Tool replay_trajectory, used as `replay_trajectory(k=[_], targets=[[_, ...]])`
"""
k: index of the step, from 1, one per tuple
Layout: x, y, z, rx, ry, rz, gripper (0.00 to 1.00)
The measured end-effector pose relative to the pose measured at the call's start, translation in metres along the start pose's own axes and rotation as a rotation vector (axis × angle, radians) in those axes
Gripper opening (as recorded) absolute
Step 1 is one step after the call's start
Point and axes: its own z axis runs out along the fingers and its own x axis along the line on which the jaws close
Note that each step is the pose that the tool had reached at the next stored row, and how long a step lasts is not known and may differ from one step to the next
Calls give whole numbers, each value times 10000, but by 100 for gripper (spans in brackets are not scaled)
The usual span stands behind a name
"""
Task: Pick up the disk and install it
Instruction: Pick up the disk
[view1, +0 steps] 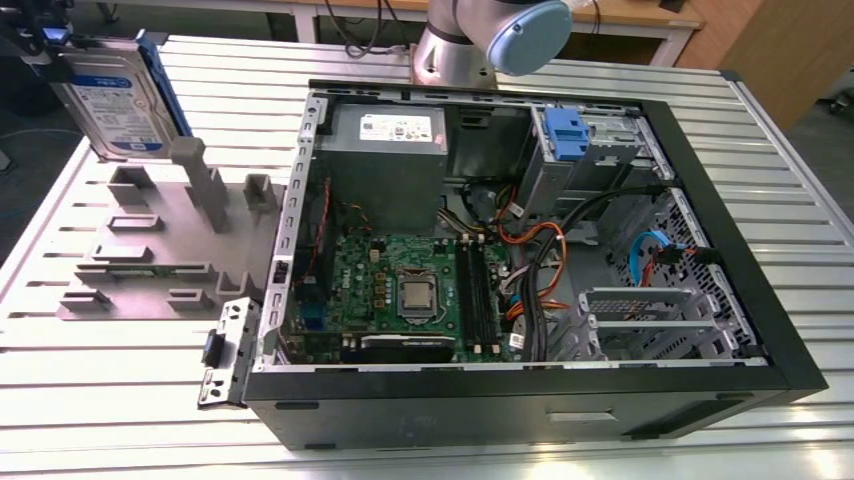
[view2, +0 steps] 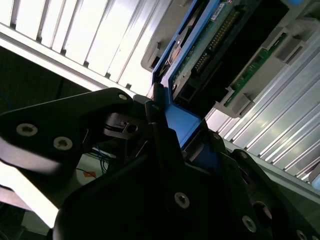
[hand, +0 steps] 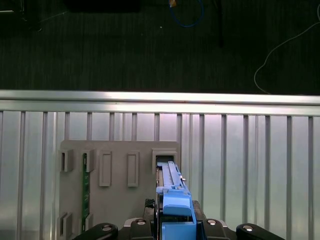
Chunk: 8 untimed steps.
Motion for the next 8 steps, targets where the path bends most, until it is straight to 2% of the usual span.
replay_trajectory(k=[8], targets=[[0,0,-24,0,0,-1,37]])
